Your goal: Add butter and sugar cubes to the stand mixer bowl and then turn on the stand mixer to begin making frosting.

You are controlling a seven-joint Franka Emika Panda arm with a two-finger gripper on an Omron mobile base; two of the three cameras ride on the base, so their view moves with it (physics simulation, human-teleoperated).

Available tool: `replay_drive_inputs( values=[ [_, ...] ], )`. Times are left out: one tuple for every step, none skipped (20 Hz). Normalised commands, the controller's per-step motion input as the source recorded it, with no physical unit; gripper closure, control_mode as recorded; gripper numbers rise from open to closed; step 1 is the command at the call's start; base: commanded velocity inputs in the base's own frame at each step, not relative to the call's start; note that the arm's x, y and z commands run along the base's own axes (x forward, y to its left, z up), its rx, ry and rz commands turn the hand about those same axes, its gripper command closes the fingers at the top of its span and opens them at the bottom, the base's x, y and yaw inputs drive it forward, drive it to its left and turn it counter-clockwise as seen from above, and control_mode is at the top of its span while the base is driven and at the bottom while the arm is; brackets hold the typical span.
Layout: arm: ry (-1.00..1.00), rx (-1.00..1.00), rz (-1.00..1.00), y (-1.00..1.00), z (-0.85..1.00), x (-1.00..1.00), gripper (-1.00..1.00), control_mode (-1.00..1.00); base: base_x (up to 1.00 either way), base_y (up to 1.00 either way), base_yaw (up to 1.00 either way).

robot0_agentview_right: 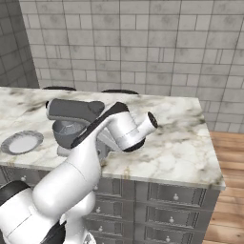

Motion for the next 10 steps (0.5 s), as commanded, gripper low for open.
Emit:
replay_drive_inputs(
  values=[
    [0.01, 0.23, 0.00, 0.00, -0.54, 0.00, 1.00, -1.00, 0.00, 0.00, 0.00],
    [0.04, 0.23, 0.00, 0.00, -0.53, 0.00, 1.00, -1.00, 0.00, 0.00, 0.00],
    [0.04, 0.21, 0.00, 0.00, -0.50, 0.00, 1.00, -1.00, 0.00, 0.00, 0.00],
    [0.07, 0.21, 0.00, 0.00, -0.46, 0.06, 1.00, -1.00, 0.00, 0.00, 0.00],
    [0.07, 0.20, 0.00, 0.00, -0.45, 0.04, 1.00, -1.00, 0.00, 0.00, 0.00],
    [0.08, 0.19, 0.00, 0.00, -0.41, 0.15, 1.00, -1.00, 0.00, 0.00, 0.00],
    [0.07, 0.19, 0.00, 0.00, -0.39, 0.17, 1.00, -1.00, 0.00, 0.00, 0.00],
    [0.05, 0.18, 0.00, 0.00, -0.35, 0.18, 1.00, -1.00, 0.00, 0.00, 0.00],
    [0.02, 0.18, 0.00, 0.00, -0.34, 0.16, 1.00, -1.00, 0.00, 0.00, 0.00],
    [0.02, 0.17, 0.00, 0.00, -0.36, 0.14, 1.00, -1.00, 0.00, 0.00, 0.00]
  ],
)
